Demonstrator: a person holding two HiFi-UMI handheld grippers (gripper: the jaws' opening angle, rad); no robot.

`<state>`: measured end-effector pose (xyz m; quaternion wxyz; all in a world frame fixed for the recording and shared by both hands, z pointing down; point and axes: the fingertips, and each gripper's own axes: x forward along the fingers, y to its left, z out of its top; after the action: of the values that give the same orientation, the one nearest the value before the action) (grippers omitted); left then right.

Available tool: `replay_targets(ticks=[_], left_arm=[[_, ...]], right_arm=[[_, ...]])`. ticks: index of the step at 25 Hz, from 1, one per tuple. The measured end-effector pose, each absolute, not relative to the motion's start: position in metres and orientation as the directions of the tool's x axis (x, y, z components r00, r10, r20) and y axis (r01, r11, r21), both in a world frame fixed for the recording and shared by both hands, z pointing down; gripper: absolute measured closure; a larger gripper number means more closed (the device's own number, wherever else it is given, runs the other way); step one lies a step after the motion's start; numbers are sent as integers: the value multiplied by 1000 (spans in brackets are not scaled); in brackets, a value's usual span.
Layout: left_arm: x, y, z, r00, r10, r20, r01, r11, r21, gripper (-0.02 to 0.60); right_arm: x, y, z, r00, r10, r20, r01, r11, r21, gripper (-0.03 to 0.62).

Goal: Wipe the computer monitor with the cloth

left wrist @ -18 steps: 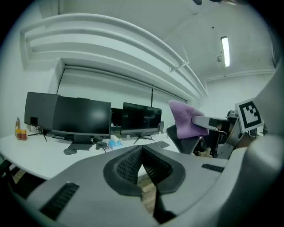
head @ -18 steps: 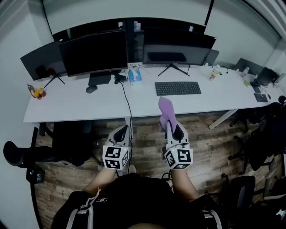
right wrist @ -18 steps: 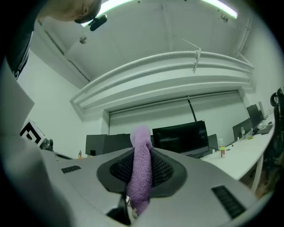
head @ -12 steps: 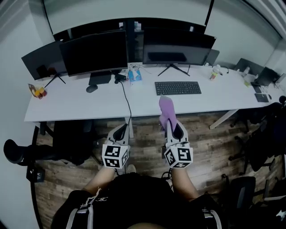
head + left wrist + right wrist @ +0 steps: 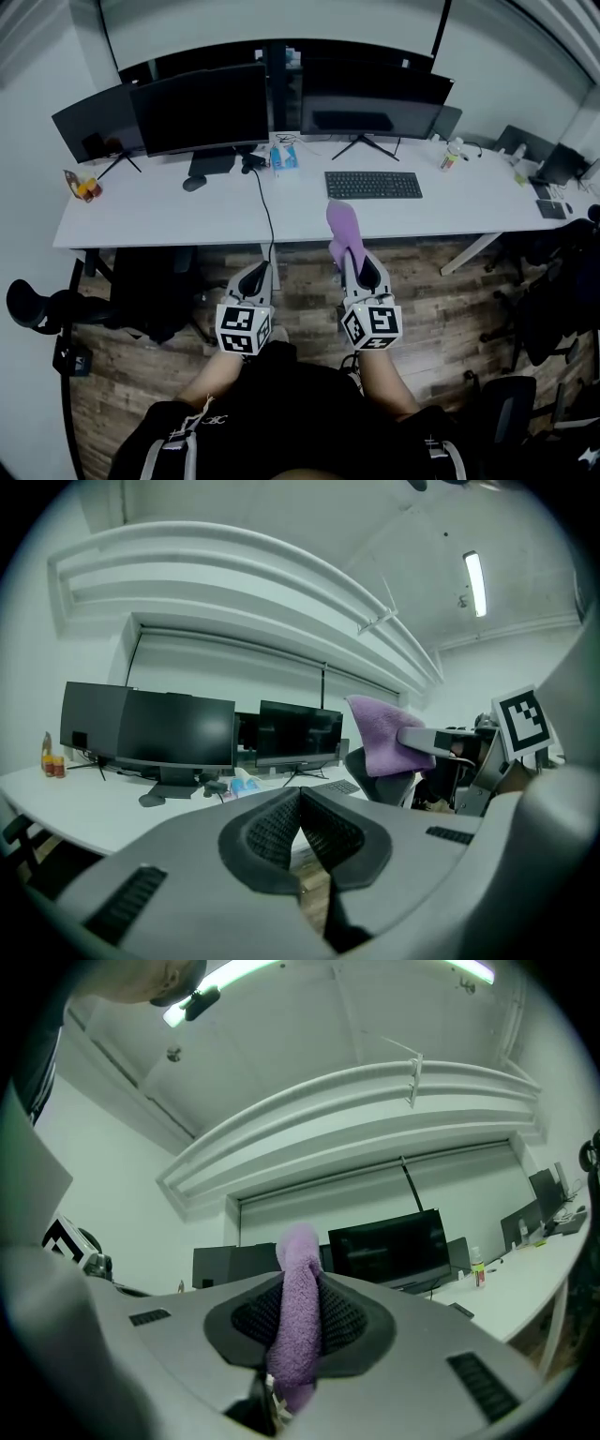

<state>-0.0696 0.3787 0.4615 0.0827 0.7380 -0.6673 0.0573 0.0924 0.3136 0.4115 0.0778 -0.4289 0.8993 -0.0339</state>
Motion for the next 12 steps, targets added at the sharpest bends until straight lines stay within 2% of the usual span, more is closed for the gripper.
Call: replay_targets(ticks=[12], left_arm=[[-73, 331, 460, 106, -984, 144, -994, -100, 53, 568]], right_arm=[[75, 274, 410, -649, -752, -112, -751, 657, -61, 502]])
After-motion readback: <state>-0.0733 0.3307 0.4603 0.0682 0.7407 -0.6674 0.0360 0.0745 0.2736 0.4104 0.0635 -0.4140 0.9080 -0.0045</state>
